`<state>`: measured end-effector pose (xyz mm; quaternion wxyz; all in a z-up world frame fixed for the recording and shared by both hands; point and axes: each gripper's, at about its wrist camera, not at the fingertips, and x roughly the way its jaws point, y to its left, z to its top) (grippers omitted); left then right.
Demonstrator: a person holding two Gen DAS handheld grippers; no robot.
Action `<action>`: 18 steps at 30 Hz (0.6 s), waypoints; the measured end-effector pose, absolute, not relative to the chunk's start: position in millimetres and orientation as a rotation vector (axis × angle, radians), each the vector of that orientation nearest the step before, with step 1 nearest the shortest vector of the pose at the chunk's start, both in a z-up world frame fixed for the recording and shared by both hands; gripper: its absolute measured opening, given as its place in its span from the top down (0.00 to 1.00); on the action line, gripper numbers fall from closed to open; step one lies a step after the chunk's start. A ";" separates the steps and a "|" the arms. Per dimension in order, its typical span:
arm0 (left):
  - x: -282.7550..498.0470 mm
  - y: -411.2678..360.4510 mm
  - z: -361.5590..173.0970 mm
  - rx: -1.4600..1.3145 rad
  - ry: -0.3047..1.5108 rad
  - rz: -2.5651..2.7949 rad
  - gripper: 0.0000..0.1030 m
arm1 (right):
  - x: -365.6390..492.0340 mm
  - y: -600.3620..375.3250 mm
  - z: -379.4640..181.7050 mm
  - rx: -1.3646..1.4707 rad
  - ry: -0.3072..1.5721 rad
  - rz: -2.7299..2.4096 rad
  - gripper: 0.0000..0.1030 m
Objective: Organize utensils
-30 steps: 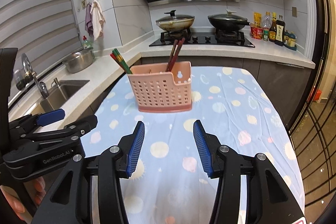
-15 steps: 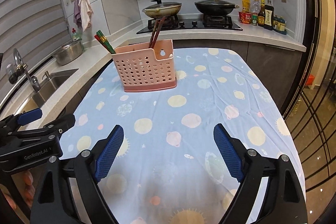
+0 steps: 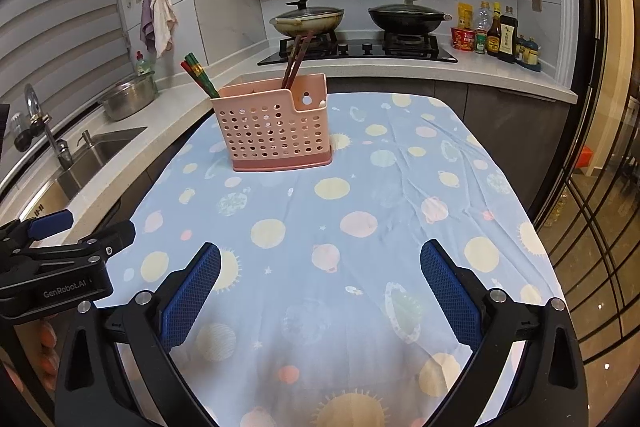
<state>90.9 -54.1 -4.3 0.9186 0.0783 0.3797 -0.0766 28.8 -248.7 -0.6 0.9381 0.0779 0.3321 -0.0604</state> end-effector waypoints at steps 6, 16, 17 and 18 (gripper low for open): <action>87.0 -52.3 -6.5 0.165 0.787 -0.156 0.07 | 26.4 -241.8 -2.5 0.142 0.683 -0.115 0.07; 85.1 -51.1 -7.2 0.163 0.787 -0.154 0.07 | 22.9 -239.5 -3.1 0.143 0.686 -0.107 0.07; 84.5 -50.7 -7.2 0.162 0.786 -0.154 0.07 | 22.6 -239.6 -3.1 0.142 0.685 -0.107 0.07; 83.7 -50.0 -6.9 0.162 0.785 -0.152 0.07 | 22.1 -238.9 -2.9 0.142 0.682 -0.107 0.07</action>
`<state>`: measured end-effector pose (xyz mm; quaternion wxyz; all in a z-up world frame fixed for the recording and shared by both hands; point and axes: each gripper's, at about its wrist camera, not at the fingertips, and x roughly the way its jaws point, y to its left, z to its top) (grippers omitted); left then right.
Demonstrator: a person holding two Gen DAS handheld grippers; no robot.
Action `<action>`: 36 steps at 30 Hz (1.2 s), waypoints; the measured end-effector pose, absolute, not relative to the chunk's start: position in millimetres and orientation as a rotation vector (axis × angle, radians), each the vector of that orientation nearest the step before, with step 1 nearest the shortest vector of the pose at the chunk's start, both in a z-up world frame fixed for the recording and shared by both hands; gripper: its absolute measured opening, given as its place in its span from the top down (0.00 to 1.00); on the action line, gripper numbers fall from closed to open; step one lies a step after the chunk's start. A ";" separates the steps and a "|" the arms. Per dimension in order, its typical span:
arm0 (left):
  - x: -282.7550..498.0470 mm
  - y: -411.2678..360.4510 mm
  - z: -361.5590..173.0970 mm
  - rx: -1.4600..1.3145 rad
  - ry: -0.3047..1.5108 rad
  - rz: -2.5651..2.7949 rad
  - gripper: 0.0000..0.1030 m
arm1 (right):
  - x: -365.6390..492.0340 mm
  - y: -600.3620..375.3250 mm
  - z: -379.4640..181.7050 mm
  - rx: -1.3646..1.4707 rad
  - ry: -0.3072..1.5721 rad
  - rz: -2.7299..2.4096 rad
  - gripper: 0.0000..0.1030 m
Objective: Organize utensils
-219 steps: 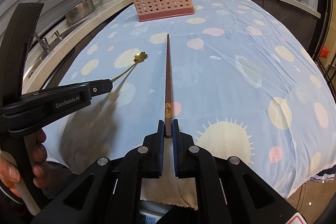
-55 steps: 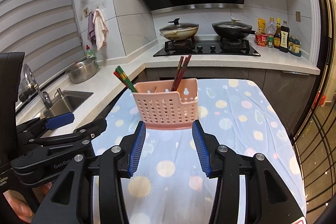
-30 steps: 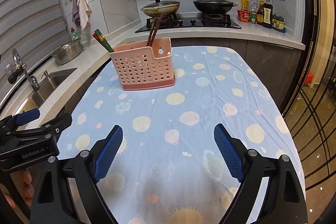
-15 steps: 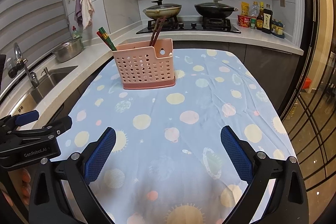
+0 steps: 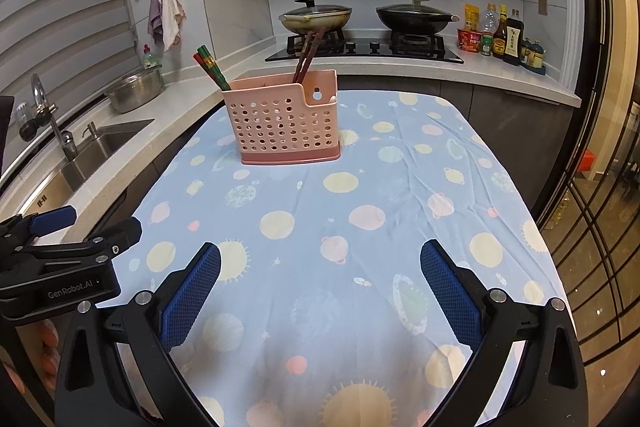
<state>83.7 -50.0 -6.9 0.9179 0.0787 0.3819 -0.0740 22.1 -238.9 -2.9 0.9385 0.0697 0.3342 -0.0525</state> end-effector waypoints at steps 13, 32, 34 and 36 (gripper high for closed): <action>77.5 -48.0 -4.0 0.155 0.783 -0.132 0.07 | 18.9 -235.5 -3.1 0.136 0.682 -0.104 0.07; 75.4 -54.4 -6.4 0.156 0.787 -0.156 0.07 | 19.7 -237.3 -6.0 0.139 0.688 -0.104 0.07; 75.0 -54.8 -5.8 0.158 0.784 -0.153 0.07 | 19.6 -237.1 -5.9 0.139 0.688 -0.104 0.07; 75.5 -55.1 -5.9 0.157 0.785 -0.155 0.07 | 19.7 -237.3 -6.0 0.140 0.687 -0.103 0.07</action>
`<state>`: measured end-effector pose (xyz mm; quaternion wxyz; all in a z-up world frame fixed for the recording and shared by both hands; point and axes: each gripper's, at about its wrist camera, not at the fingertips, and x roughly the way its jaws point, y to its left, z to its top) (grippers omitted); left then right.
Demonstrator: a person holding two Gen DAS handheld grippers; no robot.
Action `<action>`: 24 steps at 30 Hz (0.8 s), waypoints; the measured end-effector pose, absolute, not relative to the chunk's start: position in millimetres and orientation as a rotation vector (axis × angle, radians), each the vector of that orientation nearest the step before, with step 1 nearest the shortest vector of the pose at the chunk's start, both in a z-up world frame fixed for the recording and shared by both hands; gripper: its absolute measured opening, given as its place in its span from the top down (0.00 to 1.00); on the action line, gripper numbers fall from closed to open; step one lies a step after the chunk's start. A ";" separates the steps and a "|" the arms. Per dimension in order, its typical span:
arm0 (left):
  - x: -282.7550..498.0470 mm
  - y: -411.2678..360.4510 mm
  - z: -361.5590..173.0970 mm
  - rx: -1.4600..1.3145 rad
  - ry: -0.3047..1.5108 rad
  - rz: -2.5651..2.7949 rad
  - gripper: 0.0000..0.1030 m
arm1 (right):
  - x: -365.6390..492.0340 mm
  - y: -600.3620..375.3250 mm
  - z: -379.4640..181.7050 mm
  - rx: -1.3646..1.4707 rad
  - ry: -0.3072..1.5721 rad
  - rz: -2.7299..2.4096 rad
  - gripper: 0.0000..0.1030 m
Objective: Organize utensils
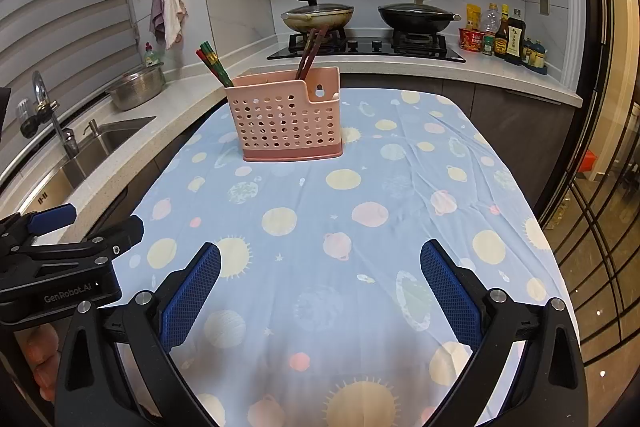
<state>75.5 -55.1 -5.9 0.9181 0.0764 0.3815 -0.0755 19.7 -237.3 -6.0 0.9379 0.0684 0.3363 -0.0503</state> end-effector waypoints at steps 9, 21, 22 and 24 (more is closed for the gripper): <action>76.2 -56.3 -5.9 0.157 0.784 -0.152 0.07 | 19.7 -237.1 -6.5 0.141 0.688 -0.104 0.07; 78.4 -57.5 -7.2 0.163 0.784 -0.145 0.07 | 19.9 -237.2 -6.4 0.139 0.689 -0.103 0.07; 78.5 -57.4 -7.2 0.162 0.783 -0.144 0.07 | 19.8 -237.2 -6.4 0.140 0.689 -0.103 0.07; 78.6 -57.3 -7.3 0.162 0.784 -0.145 0.07 | 19.8 -237.0 -6.5 0.139 0.689 -0.104 0.07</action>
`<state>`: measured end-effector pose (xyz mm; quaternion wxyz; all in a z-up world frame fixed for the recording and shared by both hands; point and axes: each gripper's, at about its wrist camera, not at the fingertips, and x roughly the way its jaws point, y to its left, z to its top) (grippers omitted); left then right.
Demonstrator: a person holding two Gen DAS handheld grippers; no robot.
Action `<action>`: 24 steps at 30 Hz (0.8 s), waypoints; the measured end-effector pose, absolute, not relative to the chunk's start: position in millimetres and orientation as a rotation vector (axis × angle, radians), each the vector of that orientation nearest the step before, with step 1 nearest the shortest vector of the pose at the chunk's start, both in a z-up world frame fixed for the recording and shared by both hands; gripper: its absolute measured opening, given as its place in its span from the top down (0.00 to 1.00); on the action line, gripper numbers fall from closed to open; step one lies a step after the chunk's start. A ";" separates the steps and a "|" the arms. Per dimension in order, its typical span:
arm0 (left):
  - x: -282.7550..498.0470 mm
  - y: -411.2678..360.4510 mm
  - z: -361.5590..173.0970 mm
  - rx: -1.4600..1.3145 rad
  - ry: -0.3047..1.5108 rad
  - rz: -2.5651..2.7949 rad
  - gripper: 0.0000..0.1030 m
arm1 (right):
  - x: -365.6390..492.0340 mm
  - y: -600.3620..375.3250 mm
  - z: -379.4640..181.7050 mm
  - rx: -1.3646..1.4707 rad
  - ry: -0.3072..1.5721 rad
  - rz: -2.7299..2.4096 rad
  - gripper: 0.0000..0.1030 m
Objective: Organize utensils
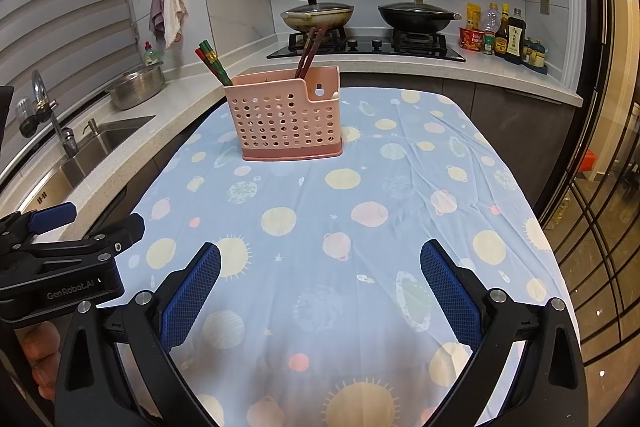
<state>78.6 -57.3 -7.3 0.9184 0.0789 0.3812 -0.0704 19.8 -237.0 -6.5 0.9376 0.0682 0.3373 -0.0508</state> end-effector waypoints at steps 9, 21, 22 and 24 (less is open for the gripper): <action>78.5 -58.2 -8.4 0.172 0.776 -0.141 0.07 | 20.0 -237.3 -6.2 0.138 0.689 -0.103 0.07; 78.6 -57.9 -7.9 0.173 0.774 -0.129 0.07 | 22.5 -237.9 -6.5 0.134 0.688 -0.112 0.07; 79.1 -57.6 -8.0 0.174 0.774 -0.128 0.07 | 22.4 -238.2 -6.4 0.134 0.685 -0.112 0.07; 80.6 -56.0 -8.4 0.168 0.779 -0.125 0.07 | 24.3 -238.5 -6.3 0.136 0.684 -0.110 0.07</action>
